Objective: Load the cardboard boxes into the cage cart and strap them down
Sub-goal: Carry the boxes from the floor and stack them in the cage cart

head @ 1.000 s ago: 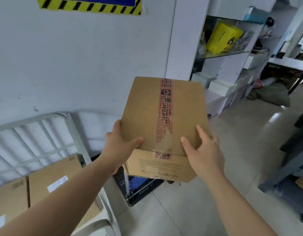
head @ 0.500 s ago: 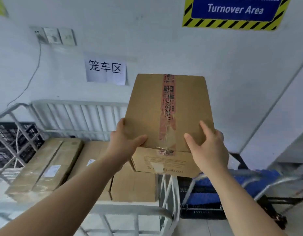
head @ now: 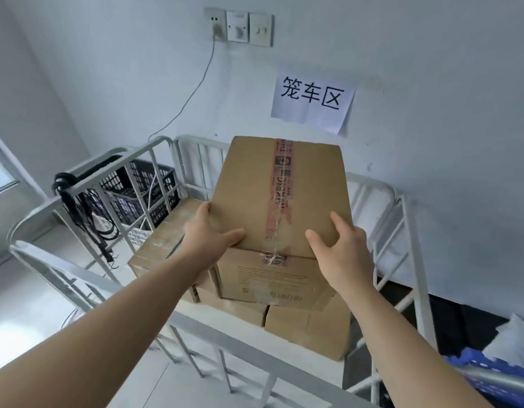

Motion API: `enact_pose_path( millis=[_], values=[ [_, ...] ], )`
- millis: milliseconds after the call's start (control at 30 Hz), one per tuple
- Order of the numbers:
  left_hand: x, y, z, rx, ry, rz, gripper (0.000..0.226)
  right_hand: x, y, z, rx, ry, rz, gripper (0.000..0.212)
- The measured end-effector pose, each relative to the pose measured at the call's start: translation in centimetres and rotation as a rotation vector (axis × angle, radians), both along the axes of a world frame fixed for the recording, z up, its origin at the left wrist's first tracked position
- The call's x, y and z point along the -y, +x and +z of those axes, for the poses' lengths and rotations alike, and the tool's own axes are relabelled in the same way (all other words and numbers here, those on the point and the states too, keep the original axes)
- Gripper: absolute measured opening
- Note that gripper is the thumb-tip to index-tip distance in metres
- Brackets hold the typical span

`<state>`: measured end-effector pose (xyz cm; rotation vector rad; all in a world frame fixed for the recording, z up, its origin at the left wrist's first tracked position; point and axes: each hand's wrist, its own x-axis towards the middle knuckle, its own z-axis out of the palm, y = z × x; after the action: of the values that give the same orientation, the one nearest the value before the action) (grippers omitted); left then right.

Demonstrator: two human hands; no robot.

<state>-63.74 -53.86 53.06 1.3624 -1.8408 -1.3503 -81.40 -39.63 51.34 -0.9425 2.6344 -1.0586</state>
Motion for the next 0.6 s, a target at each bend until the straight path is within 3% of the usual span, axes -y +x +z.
enact_pose_path(
  millis=[333,600],
  values=[
    [14.5,4.6,-9.6,0.164,0.174,0.093,0.083,15.2,3.5,-10.1,0.187,0.197,0.052,0.066],
    [19.5,6.5,-17.3,0.393,0.276,0.125,0.083,21.3,3.2,-18.2,0.37,0.272,0.185,0.07]
  ],
)
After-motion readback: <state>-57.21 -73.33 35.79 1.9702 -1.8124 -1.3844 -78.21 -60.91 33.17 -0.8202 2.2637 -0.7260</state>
